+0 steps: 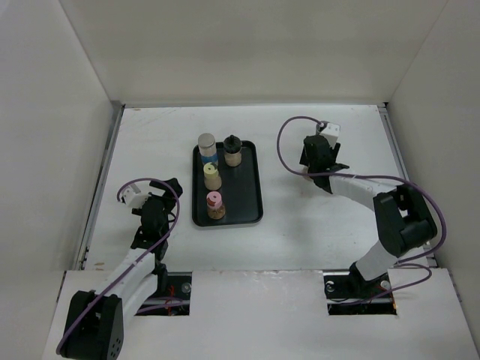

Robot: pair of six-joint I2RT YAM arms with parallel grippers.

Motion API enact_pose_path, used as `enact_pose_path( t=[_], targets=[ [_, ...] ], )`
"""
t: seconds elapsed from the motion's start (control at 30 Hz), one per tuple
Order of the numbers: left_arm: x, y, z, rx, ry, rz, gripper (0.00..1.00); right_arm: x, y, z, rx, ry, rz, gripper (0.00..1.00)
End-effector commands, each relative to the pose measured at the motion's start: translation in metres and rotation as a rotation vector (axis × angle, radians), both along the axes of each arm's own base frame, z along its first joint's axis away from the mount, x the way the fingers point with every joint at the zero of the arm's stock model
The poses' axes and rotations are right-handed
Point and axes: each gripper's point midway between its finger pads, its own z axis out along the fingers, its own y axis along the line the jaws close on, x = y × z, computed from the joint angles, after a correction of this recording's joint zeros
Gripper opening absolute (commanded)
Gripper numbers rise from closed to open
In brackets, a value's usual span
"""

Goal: Organize the condiment bottles

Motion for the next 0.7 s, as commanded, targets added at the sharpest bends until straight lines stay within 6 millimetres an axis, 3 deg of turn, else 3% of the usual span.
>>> enact_pose_path(
  t=[0.0, 0.23, 0.37, 0.47, 0.67],
  targets=[
    [0.008, -0.001, 0.024, -0.013, -0.078, -0.001, 1.00, 0.016, 0.011, 0.033, 0.041, -0.113, 0.003, 0.56],
    [0.008, -0.002, 0.025, -0.010, -0.079, -0.002, 1.00, 0.014, 0.081, 0.086, 0.063, -0.244, 0.175, 0.53],
    [0.008, 0.001, 0.025, -0.007, -0.082, 0.010, 1.00, 0.009, 0.143, 0.106, 0.103, -0.272, 0.305, 0.53],
    [0.008, 0.000, 0.025, -0.007, -0.079, 0.002, 1.00, 0.007, 0.185, 0.109, 0.132, -0.282, 0.389, 0.53],
    [0.007, 0.001, 0.025, -0.008, -0.081, 0.007, 1.00, 0.006, 0.258, 0.093, 0.158, -0.251, 0.525, 0.54]
  ],
)
